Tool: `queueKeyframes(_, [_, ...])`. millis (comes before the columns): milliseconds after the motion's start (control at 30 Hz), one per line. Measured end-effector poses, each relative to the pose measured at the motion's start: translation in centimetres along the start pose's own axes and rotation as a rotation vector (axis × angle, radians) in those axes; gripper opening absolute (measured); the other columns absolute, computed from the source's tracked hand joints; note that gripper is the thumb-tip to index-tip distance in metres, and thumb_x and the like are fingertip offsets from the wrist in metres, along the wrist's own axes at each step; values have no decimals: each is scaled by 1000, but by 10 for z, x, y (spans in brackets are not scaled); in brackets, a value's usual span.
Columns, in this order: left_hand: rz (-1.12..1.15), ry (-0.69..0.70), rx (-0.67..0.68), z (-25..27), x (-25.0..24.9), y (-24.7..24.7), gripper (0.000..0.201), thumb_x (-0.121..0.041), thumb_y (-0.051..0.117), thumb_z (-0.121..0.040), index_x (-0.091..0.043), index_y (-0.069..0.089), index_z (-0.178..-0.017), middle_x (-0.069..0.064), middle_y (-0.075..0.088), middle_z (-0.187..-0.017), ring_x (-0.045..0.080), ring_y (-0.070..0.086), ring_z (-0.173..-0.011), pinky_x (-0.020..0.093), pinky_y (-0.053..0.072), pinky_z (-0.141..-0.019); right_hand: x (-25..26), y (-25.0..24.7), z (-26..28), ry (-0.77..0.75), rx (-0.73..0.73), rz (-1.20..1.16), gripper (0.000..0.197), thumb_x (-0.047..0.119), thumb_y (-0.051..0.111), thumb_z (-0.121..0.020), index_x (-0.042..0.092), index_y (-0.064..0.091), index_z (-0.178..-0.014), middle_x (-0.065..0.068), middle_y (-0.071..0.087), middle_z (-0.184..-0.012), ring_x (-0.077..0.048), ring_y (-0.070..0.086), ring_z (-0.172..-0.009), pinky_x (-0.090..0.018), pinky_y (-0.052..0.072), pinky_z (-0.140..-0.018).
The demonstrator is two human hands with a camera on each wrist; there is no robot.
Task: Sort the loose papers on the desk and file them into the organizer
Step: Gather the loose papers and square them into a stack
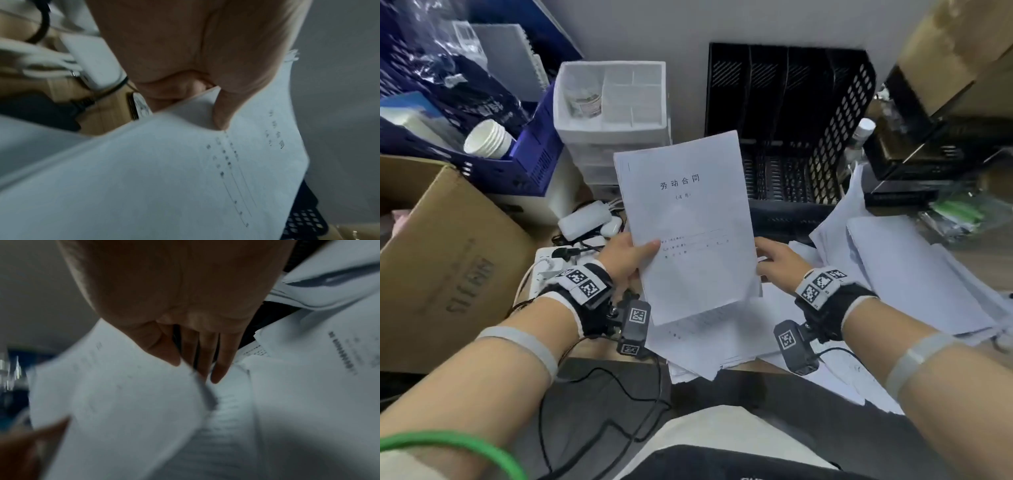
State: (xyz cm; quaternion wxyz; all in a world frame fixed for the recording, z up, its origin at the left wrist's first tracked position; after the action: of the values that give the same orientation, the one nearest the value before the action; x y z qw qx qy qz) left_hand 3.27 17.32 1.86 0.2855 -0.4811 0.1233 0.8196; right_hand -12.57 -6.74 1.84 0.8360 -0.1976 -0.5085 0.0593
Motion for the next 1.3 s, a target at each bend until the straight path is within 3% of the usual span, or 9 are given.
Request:
queueKeyframes(133, [-185, 89, -257, -2, 19, -51, 38, -43, 66, -74, -22, 72, -105, 7, 76, -111, 31, 72, -102, 54, 55, -95, -49, 43, 1, 5, 242, 829, 79, -2, 51, -81, 33, 29, -148, -4, 24, -157, -26, 24, -146, -36, 33, -113])
queueKeyframes(233, [-187, 98, -365, 13, 12, -65, 30, -32, 63, -85, -16, 71, -110, 8, 74, -111, 32, 70, -103, 51, 55, -95, -68, 79, 1, -255, 413, 1221, 108, -5, 58, -74, 35, -3, -153, -1, -12, -164, -29, -13, -151, -44, 20, -120])
queueKeyframes(300, [-154, 95, -404, 16, 17, -73, 32, -25, 62, -89, -8, 70, -114, 10, 73, -112, 30, 70, -103, 48, 56, -93, -74, 99, -4, -331, 465, 1252, 120, -9, 64, -69, 37, -9, -151, -4, -17, -163, -29, -19, -149, -45, 13, -122])
queueKeyframes(500, [0, 52, -426, 25, 26, -88, 21, -25, 64, -89, -17, 69, -107, 8, 73, -117, 30, 70, -106, 53, 54, -97, -53, 119, -8, -264, 411, 1281, 87, 13, 72, -80, 26, 19, -147, -19, 12, -160, -41, 22, -145, -50, 38, -108])
queueKeyframes(633, [105, 101, -438, 32, 7, -90, 25, -21, 62, -95, -16, 66, -119, 8, 71, -122, 29, 69, -107, 49, 53, -97, -38, 109, -7, -248, 328, 1298, 47, 14, 56, -89, 27, 44, -132, -8, 57, -122, -31, 60, -101, -41, 52, -82])
queueKeyframes(733, [183, 143, -436, 34, -12, -87, 23, -17, 57, -99, -13, 64, -121, 5, 71, -118, 26, 69, -99, 36, 56, -82, -21, 82, -7, -126, 252, 1160, 37, 18, 46, -94, 32, 52, -127, -5, 58, -112, -31, 62, -100, -36, 50, -76])
queueKeyframes(900, [285, 242, -437, 28, -38, -80, 10, -19, 64, -93, -22, 73, -95, -1, 75, -112, 25, 70, -108, 47, 54, -97, 4, 17, 2, 24, -126, 729, 19, 11, 48, -89, 14, 57, -105, -9, 58, -105, -36, 62, -96, -32, 43, -75])
queueKeyframes(1167, [14, 315, -395, 1, -62, -54, 40, -37, 64, -75, -11, 69, -105, 8, 75, -109, 28, 71, -104, 52, 54, -97, 74, -47, 33, -196, -536, 333, 12, 7, 43, -90, 7, 54, -87, -7, 60, -83, -27, 56, -77, -31, 38, -62])
queueKeyframes(1300, [-59, 348, -135, 23, -83, -2, 11, -23, 61, -86, -26, 71, -91, -1, 74, -103, 27, 70, -103, 49, 55, -96, 111, -42, 40, -276, -528, 344, 13, 13, 45, -93, 20, 45, -82, 3, 49, -75, -15, 50, -67, -32, 40, -64])
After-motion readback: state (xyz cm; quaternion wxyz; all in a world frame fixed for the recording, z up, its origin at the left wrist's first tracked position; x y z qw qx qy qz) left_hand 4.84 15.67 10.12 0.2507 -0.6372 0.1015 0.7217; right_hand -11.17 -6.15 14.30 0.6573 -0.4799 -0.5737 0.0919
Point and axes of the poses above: each hand's wrist, its own z-axis away from the middle knuckle, its own y-axis out of the palm, x = y × z, the point moved 4 cm from there along -z, towards the middle knuckle
